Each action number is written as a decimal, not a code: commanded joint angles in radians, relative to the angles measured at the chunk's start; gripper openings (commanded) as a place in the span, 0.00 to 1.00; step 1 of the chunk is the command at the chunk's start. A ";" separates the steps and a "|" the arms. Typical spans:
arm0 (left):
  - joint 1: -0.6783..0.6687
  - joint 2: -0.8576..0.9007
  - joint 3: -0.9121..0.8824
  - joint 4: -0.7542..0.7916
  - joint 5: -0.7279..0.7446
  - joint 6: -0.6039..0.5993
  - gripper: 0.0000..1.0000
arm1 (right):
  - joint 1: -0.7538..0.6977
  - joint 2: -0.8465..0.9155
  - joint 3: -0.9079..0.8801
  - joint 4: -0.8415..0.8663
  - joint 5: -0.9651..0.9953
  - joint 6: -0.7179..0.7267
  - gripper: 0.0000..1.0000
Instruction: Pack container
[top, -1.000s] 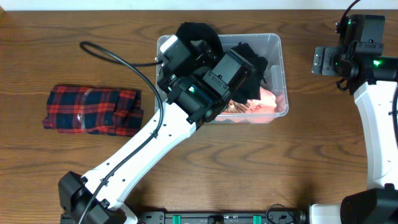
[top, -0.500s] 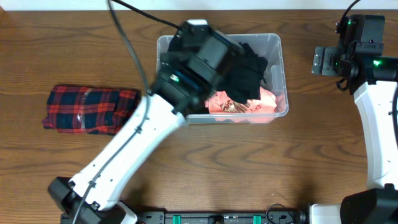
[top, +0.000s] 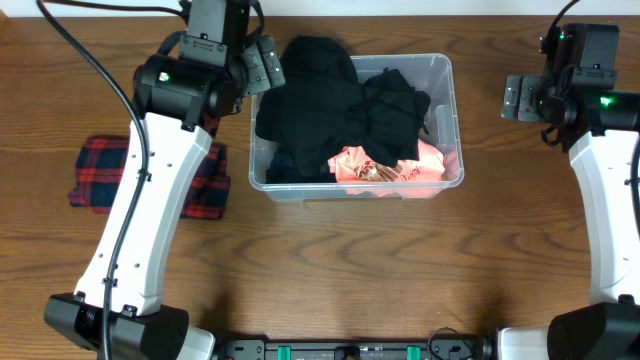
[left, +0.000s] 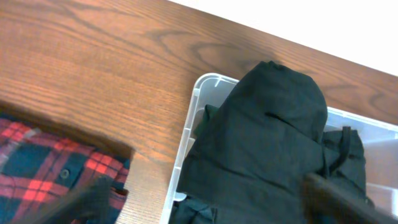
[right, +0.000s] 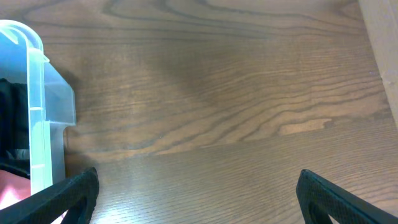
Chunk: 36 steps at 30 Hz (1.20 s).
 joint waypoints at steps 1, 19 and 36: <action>-0.005 -0.019 0.009 0.016 0.033 0.045 0.56 | -0.006 0.005 -0.001 -0.002 0.007 -0.001 0.99; -0.064 0.142 0.009 0.196 0.032 0.233 0.06 | -0.006 0.005 -0.001 -0.002 0.007 -0.001 0.99; -0.064 0.351 0.009 0.214 0.032 0.232 0.06 | -0.006 0.005 -0.001 -0.002 0.007 -0.001 0.99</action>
